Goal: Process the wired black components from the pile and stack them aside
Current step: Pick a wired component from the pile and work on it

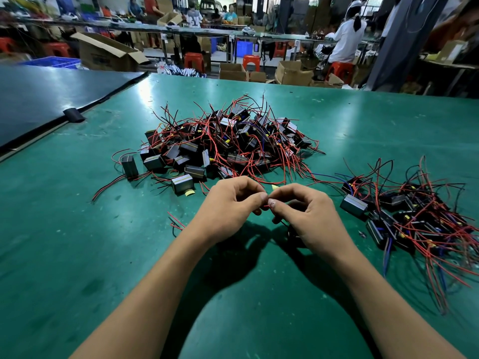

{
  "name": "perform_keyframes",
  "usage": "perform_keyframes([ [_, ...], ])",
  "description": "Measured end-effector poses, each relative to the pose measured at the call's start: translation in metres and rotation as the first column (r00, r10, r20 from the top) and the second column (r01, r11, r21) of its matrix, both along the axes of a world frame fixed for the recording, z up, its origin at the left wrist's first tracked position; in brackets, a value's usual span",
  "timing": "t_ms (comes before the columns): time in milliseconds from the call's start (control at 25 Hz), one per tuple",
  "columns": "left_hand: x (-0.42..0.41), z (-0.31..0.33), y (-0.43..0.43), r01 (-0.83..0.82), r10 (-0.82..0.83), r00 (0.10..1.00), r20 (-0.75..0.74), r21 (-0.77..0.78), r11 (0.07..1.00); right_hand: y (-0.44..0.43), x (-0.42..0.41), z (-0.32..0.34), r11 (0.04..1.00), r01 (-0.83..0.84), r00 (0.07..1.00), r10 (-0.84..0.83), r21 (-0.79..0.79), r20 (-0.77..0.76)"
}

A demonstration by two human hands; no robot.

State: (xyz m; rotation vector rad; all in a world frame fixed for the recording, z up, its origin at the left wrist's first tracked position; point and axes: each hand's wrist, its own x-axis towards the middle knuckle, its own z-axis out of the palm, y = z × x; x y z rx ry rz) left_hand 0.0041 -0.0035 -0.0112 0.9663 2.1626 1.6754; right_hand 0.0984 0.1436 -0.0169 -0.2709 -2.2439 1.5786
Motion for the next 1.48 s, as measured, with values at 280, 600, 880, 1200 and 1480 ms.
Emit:
perform_keyframes([
  [280, -0.001, -0.003, -0.001, 0.002, -0.002, 0.999, -0.036, -0.018, 1.000, 0.004, 0.000, 0.003, 0.999, -0.018, 0.999, 0.020, -0.043, 0.047],
  [600, -0.002, -0.004, 0.004, 0.001, -0.001, 0.998, 0.067, 0.009, 1.000, 0.007, 0.001, 0.003, 0.968, 0.027, 0.999, -0.021, 0.250, -0.025],
  [880, -0.001, -0.002, 0.002, -0.019, 0.018, 0.990, 0.142, 0.005, 1.000, 0.008, -0.002, -0.004, 0.960, 0.060, 0.998, -0.047, 0.275, -0.052],
  [1200, -0.001, 0.003, -0.001, 0.006, -0.007, 0.965, 0.261, 0.003, 1.000, 0.010, -0.003, -0.004, 0.991, 0.001, 0.999, 0.003, 0.131, -0.032],
  [1480, 0.000, 0.004, 0.001, -0.013, 0.004, 0.943, 0.334, 0.025, 1.000, 0.010, -0.006, -0.007, 0.999, -0.041, 0.998, 0.041, -0.019, -0.045],
])
